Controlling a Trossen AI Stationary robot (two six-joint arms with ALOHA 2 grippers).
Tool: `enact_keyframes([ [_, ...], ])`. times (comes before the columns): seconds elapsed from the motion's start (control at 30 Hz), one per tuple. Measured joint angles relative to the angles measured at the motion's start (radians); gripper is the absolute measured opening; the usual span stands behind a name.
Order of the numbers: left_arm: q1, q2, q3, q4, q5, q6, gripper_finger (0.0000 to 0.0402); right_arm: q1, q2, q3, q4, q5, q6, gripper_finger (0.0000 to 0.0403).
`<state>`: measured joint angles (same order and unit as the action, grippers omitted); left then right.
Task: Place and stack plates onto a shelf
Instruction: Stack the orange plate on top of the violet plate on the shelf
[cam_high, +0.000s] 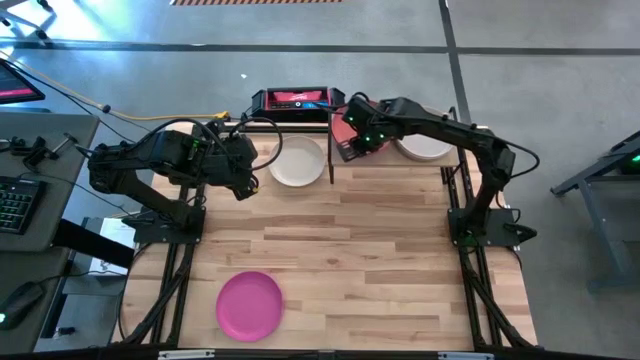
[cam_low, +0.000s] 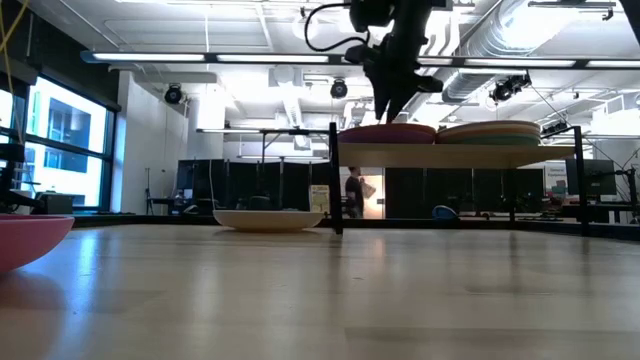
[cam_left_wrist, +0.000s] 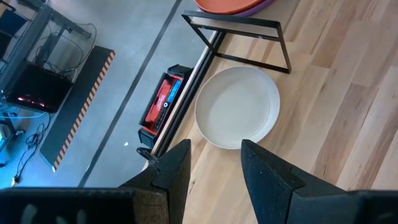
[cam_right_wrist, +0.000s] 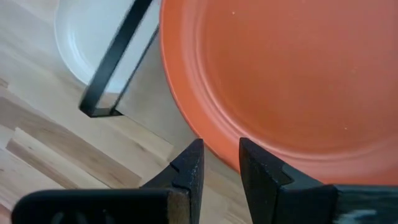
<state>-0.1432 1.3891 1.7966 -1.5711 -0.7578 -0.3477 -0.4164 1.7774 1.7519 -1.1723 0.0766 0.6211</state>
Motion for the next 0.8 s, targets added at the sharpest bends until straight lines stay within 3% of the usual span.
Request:
enact_keyframes([
  [0.43, 0.000, 0.000, 0.000, 0.000, 0.000, -0.007, 0.0131, 0.011, 0.017, 0.000, 0.031, -0.062, 0.000, 0.0080],
  [0.8, 0.000, 0.000, 0.000, 0.000, 0.000, -0.008, 0.0131, 0.011, -0.001, 0.000, 0.032, -0.054, -0.018, 0.0080],
])
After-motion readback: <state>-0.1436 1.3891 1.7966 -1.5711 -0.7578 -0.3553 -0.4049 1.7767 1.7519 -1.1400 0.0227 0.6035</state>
